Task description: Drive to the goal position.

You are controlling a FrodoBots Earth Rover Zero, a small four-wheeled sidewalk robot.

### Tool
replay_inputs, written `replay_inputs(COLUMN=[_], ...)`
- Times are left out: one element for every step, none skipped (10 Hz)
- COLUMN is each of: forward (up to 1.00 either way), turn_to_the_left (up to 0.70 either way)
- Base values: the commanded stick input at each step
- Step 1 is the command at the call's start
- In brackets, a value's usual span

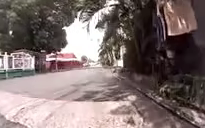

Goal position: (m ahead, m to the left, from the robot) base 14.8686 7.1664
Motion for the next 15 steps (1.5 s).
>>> replay_inputs(forward=[0.7,0.7,0.7,0.7,0.7,0.7,0.7,0.7,0.7,0.7,0.7,0.7,0.7,0.7,0.7], turn_to_the_left=[0.0,0.0,0.0,0.0,0.0,0.0,0.0,0.0,0.0,0.0,0.0,0.0,0.0,0.0,0.0])
